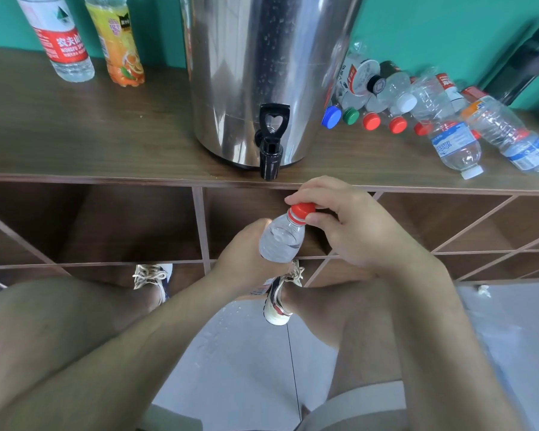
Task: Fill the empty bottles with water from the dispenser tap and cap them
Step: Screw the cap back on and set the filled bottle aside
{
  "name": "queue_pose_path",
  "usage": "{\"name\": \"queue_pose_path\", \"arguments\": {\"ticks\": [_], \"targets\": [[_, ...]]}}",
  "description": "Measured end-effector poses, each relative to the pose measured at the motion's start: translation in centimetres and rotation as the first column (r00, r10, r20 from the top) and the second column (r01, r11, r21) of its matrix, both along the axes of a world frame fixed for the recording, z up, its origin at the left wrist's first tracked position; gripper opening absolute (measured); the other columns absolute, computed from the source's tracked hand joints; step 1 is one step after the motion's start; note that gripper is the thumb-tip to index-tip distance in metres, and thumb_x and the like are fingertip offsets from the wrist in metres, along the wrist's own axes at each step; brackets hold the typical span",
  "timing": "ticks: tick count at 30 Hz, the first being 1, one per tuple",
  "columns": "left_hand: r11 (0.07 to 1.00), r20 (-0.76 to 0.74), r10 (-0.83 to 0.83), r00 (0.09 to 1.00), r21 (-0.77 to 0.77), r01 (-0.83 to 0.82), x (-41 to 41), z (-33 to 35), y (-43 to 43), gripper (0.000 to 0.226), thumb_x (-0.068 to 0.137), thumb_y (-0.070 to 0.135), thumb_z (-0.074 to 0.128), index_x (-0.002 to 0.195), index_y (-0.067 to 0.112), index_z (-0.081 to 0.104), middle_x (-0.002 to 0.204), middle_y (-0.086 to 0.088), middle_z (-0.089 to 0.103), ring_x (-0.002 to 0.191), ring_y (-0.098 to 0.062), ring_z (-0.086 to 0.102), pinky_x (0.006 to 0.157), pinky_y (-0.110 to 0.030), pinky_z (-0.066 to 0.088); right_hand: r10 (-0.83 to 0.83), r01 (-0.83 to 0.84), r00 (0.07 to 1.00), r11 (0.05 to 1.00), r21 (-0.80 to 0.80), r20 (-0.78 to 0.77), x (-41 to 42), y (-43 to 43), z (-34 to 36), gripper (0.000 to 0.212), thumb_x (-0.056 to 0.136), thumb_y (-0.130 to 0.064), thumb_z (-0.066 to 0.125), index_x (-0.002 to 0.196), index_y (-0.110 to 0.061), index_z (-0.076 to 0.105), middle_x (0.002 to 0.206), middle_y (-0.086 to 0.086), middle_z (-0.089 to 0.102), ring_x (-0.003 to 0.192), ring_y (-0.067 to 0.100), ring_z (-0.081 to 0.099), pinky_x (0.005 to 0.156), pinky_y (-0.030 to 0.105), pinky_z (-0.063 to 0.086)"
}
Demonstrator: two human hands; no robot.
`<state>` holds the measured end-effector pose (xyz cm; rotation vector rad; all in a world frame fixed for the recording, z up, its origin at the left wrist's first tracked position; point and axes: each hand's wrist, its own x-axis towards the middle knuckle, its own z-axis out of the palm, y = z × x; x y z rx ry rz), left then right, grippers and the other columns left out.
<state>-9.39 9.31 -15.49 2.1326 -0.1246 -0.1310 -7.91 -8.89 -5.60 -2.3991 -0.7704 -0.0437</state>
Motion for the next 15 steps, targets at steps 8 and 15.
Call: {"name": "queue_pose_path", "arguments": {"ticks": [8,15], "targets": [[0.996,-0.046,-0.061,0.997,-0.061,0.058,-0.2,1.4,0.9,0.042,0.071,0.022,0.090,0.106,0.026,0.066,0.094,0.010,0.071,0.091,-0.014,0.068,0.088,-0.042,0.059,0.035,-0.035,0.999,0.999,0.001,-0.028,-0.8,-0.5,1.8,0.038,0.094,0.009,0.065,0.123,-0.014,0.076,0.121,-0.005,0.068,0.110,-0.002,0.059,0.095,0.008,0.041],[0.992,-0.040,-0.128,0.991,0.008,0.128,-0.8,2.2,0.7,0.036,0.076,0.025,0.087,0.103,0.022,0.064,0.092,0.002,0.070,0.089,-0.021,0.068,0.087,-0.044,0.059,-0.132,0.120,0.989,0.979,-0.164,-0.064,-0.6,0.2,1.7,0.024,0.098,-0.024,0.071,0.121,-0.018,0.070,0.095,-0.016,0.047,0.083,-0.006,0.049,0.077,0.004,0.034]]}}
